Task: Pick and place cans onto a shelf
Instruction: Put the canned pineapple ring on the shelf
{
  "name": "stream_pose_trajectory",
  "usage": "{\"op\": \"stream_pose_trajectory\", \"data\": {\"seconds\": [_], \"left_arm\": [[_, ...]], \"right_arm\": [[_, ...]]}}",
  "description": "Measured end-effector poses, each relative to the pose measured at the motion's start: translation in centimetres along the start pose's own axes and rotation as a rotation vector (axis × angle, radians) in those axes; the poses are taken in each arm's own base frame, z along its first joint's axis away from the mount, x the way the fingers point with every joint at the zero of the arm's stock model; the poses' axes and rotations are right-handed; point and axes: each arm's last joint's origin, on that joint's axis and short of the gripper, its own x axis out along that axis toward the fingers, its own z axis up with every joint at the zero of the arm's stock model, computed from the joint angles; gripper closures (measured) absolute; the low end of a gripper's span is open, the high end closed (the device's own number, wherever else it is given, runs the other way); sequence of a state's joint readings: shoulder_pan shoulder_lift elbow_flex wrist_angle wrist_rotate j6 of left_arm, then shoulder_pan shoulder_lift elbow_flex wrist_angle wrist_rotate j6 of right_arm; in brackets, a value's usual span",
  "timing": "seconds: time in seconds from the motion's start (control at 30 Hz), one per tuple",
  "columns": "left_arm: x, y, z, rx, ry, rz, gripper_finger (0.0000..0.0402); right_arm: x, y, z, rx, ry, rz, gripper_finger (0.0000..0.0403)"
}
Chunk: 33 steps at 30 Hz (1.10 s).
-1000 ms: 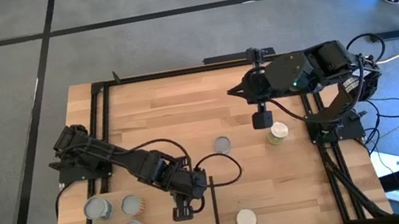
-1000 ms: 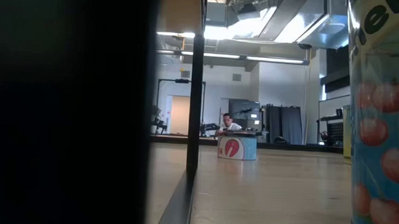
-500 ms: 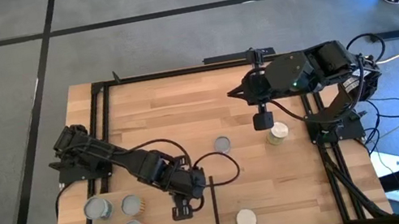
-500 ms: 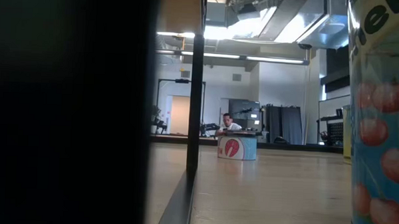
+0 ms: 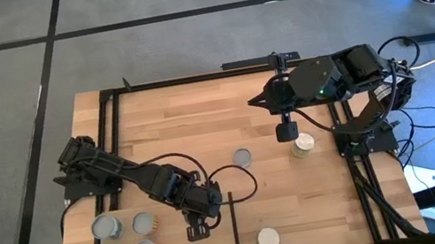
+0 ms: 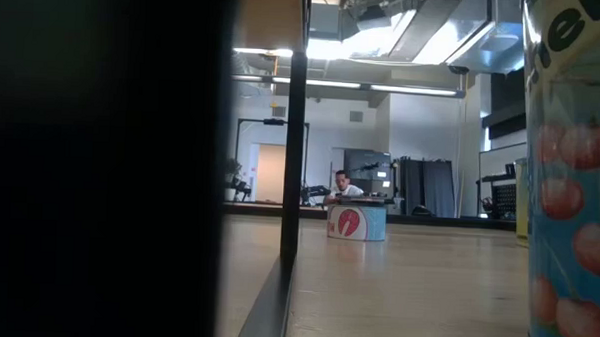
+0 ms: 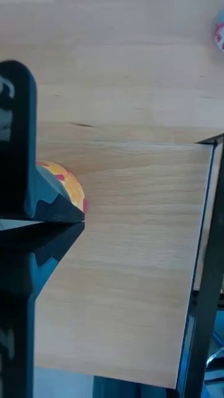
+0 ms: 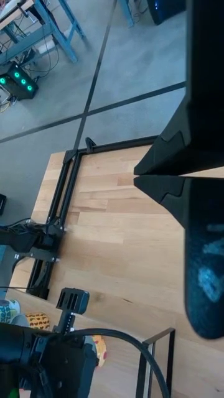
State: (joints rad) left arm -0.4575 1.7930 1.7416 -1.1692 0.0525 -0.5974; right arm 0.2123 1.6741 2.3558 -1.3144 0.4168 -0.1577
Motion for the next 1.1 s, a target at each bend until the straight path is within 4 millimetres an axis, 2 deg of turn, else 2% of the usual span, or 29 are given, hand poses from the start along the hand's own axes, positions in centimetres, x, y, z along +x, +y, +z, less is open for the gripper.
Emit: {"op": "stream_pose_trajectory", "data": {"seconds": [0.77, 1.1], "left_arm": [[0.0, -1.9, -2.4, -0.086, 0.102, 0.004, 0.0401], [0.1, -3.6, -3.4, -0.134, 0.119, -0.047, 0.0401]], "right_arm": [[0.0, 0.0, 0.0, 0.001, 0.0, 0.0, 0.0398], [0.0, 0.0, 0.0, 0.0, -0.001, 0.0, 0.0398]]}}
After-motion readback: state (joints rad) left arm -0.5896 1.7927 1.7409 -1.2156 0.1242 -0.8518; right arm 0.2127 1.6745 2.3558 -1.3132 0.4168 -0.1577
